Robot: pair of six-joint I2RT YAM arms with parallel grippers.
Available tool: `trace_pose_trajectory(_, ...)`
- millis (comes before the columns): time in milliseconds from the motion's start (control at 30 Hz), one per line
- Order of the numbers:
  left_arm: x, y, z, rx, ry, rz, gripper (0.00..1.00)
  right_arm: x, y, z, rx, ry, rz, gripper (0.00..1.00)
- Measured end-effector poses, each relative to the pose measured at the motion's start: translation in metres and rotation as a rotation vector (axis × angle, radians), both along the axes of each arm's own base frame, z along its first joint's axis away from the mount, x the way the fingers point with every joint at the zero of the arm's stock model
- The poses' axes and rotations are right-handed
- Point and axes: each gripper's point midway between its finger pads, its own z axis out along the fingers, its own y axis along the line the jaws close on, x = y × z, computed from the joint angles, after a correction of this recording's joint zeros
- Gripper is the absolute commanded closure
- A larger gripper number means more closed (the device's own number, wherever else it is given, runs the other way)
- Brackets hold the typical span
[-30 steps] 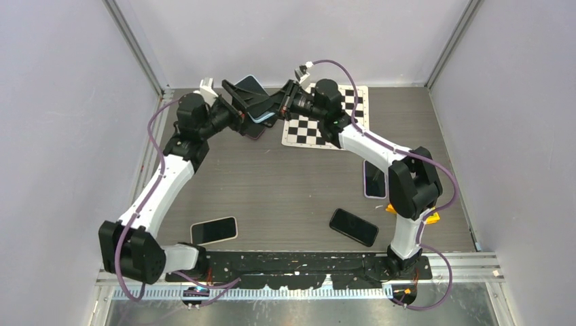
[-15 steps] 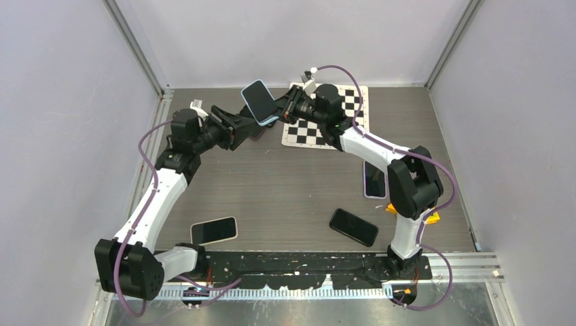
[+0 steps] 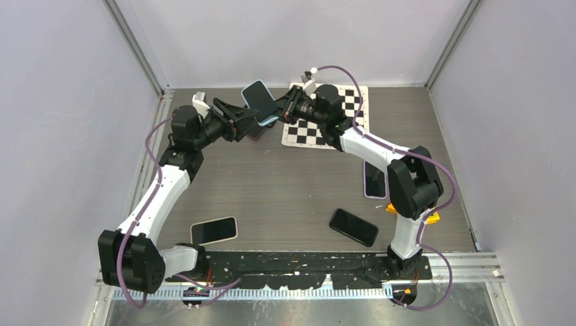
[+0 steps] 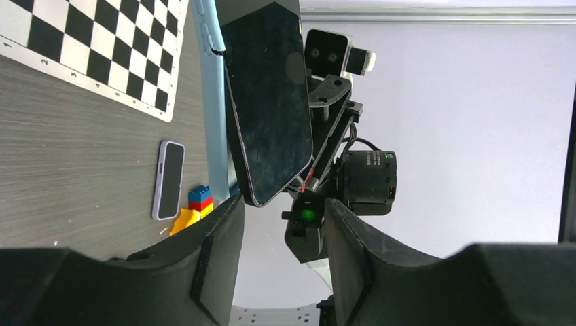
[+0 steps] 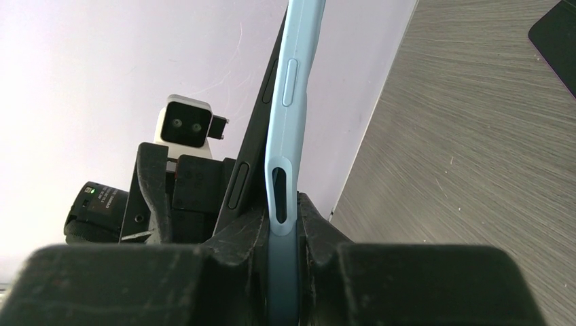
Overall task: Take the phone out of the phone case
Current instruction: Remove the phone case from the phone.
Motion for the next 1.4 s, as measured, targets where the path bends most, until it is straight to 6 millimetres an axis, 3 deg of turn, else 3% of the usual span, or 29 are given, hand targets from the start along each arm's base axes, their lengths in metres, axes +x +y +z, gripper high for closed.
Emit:
trace_pose_trajectory(633, 0.004, -0.005, 0.007, -0.036, -0.033, -0.030, 0.52, -0.009, 0.005, 0.018, 0.060, -0.052, 0.017, 0.99)
trace_pose_trajectory(1033, 0.002, -0.007, 0.044, -0.138, -0.204, -0.049, 0.56, -0.019, 0.008, 0.056, 0.237, -0.061, 0.059, 0.99)
trace_pose_trajectory(1200, 0.002, -0.008, 0.049, -0.153, -0.234, -0.055, 0.68, -0.022, 0.007, 0.065, 0.269, -0.074, 0.066, 0.99)
trace_pose_trajectory(1400, 0.004, -0.009, 0.044, -0.152, -0.224, -0.061, 0.96, -0.023, 0.007, 0.069, 0.280, -0.085, 0.069, 0.99)
